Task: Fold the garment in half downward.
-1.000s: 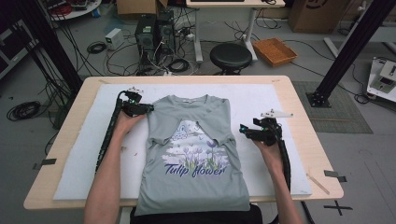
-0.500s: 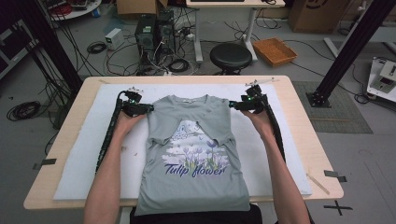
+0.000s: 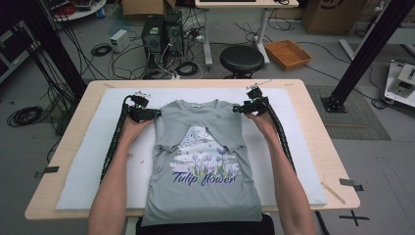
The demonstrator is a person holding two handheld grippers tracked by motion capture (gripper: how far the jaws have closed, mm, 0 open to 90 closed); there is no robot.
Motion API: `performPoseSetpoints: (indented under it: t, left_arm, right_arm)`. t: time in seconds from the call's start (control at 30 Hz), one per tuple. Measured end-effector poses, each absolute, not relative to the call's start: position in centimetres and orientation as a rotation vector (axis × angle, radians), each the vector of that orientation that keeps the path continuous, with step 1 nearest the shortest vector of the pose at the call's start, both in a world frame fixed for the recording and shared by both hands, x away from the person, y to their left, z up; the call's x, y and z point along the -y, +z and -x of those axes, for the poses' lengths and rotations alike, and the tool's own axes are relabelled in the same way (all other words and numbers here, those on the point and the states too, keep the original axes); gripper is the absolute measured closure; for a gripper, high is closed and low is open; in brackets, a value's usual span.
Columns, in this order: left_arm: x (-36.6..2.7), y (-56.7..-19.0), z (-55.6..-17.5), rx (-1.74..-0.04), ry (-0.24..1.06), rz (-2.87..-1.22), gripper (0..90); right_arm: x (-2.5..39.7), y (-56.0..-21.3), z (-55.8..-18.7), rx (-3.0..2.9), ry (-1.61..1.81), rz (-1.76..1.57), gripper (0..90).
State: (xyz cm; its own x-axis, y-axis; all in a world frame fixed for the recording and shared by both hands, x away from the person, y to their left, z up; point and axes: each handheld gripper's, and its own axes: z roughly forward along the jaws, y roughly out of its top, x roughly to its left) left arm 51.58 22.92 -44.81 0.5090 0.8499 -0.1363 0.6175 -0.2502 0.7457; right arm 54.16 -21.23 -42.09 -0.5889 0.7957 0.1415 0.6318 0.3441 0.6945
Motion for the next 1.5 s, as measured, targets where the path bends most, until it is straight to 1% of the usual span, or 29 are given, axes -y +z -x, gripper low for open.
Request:
performPoseSetpoints:
  t: [0.03, 0.2, 0.3, 0.47, 0.7, 0.73, 0.9, 1.1, 1.5]
  left_arm:
    - [-22.8, -44.8, -51.5, -1.203, 0.386, -1.972, 82.5]
    - [-22.9, -44.8, -51.5, -1.191, 0.395, -1.984, 82.5]
    - [-23.1, -45.0, -51.5, -1.197, 0.373, -1.957, 82.4]
    - [-23.2, -45.2, -51.4, -1.187, 0.382, -1.941, 82.4]
    - [-23.1, -45.1, -51.3, -1.191, 0.388, -1.946, 82.4]
    - [-23.1, -45.1, -51.3, -1.191, 0.386, -1.945, 82.4]
    - [-23.1, -45.1, -51.3, -1.193, 0.385, -1.944, 82.4]
    - [-23.1, -45.1, -51.3, -1.197, 0.386, -1.944, 82.5]
    - [-23.2, -45.2, -51.4, -1.204, 0.363, -1.927, 81.6]
  right_arm:
    - [21.0, -42.4, -54.3, -2.389, 1.07, -1.28, 41.3]
    - [21.2, -43.2, -54.7, -2.394, 1.074, -1.309, 47.7]
    - [21.1, -43.6, -54.8, -2.408, 1.07, -1.299, 52.0]
    - [21.0, -44.1, -55.0, -2.416, 1.062, -1.298, 59.4]
    - [21.7, -44.3, -55.1, -2.387, 1.076, -1.335, 75.5]
    - [21.7, -44.3, -55.1, -2.387, 1.076, -1.335, 75.5]
    - [21.5, -44.3, -54.9, -2.38, 1.054, -1.318, 82.8]
    - [21.3, -44.4, -54.6, -2.364, 1.055, -1.295, 85.4]
    - [21.0, -44.3, -54.5, -2.364, 1.028, -1.274, 85.7]
